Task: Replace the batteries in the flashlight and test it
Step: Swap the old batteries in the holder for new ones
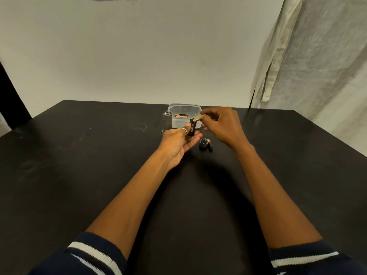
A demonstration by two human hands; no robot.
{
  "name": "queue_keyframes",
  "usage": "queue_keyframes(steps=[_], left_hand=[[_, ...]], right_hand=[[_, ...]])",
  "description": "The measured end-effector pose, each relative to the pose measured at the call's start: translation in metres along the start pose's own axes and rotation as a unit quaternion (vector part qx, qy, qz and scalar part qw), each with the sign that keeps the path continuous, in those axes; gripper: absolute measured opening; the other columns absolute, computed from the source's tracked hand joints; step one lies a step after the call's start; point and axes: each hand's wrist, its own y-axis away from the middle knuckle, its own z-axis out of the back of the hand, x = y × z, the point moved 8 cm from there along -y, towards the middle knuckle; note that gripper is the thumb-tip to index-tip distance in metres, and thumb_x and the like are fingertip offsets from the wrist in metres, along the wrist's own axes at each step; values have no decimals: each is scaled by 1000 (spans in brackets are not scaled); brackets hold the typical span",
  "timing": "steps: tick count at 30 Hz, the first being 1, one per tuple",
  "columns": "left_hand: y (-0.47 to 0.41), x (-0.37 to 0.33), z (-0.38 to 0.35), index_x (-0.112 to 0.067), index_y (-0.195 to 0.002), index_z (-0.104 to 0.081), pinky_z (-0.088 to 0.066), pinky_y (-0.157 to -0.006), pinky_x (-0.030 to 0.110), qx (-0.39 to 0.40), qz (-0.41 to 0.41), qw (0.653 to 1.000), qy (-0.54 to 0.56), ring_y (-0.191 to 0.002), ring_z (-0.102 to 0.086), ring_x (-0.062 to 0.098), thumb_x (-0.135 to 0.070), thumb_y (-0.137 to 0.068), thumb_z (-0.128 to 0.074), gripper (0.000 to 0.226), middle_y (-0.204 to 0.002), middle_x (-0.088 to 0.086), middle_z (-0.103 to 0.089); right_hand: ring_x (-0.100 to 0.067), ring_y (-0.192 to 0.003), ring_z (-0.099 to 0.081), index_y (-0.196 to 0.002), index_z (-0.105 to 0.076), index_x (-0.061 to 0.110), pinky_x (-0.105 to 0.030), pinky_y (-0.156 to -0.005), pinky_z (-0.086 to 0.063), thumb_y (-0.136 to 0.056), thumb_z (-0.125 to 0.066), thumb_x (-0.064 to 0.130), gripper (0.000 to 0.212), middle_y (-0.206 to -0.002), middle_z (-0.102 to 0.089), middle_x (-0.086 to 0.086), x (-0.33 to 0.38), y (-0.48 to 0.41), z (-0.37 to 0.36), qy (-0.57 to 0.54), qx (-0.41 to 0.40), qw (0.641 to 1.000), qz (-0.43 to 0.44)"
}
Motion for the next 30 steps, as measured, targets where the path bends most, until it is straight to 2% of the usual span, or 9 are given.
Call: queue_keyframes(steps=[3,6,10,14,18,20,22,26,30], left_hand=[[0,1,0,5,-116,-64,-62,-66,25,-3,8,1000,-3,-84,-78,23,-12,-101,-59,23,-92,19,-76],[0,1,0,3,-119,-63,-62,-66,25,-3,7,1000,1,-84,-78,22,-12,-101,-59,24,-88,17,-77],[0,1,0,4,-119,-63,-62,-67,25,-3,7,1000,1,-82,-78,21,-12,-102,-58,24,-85,16,-78],[0,1,0,5,-118,-64,-63,-69,26,-4,8,1000,-3,-82,-78,22,-12,-102,-58,24,-87,17,-77],[0,0,0,5,-122,-62,-63,-70,26,-4,2,1000,-6,-80,-78,21,-12,-102,-58,26,-91,19,-76],[0,0,0,5,-123,-61,-63,-71,27,-3,1,1000,-8,-80,-77,21,-12,-102,-57,27,-94,20,-75],[1,0,-1,5,-123,-61,-63,-71,27,-3,1,1000,-10,-79,-77,20,-12,-102,-57,27,-95,20,-75],[2,0,-1,5,-123,-61,-63,-69,26,-2,3,1000,-8,-81,-77,21,-12,-102,-58,28,-95,20,-75],[2,0,-1,6,-123,-61,-63,-70,26,0,2,1000,-8,-80,-77,21,-11,-102,-58,27,-93,20,-76]], right_hand=[[-14,-80,-77,-112,-73,5,-24,-73,-63,-98,-62,6,18,-93,-78,-12,-13,-2,11,-128,-26,988,-85],[-12,-85,-76,-111,-71,7,-25,-71,-63,-99,-61,4,16,-97,-76,-10,-24,-2,19,-203,-45,968,-140],[-17,-94,-75,-110,-69,10,-30,-75,-63,-95,-66,4,16,-106,-76,-13,-42,0,24,-217,-66,952,-205],[-23,-99,-76,-113,-66,6,-36,-80,-64,-89,-75,7,25,-106,-77,-13,-49,2,23,-208,-60,949,-230],[-22,-93,-77,-110,-70,3,-35,-79,-65,-88,-79,14,26,-101,-78,-13,-53,5,17,-184,-33,949,-254],[-21,-83,-76,-101,-74,6,-31,-70,-64,-88,-78,13,16,-97,-79,-15,-58,8,15,-156,-16,949,-274],[-18,-74,-74,-90,-77,8,-28,-64,-62,-87,-76,13,6,-92,-78,-15,-62,9,14,-83,2,955,-286],[-17,-58,-64,-77,-76,-4,-36,-73,-63,-80,-76,12,16,-67,-73,-11,-69,9,9,73,63,952,-291],[-18,-55,-62,-73,-75,-1,-34,-69,-62,-79,-79,13,16,-64,-70,-9,-69,12,3,108,111,942,-299]])
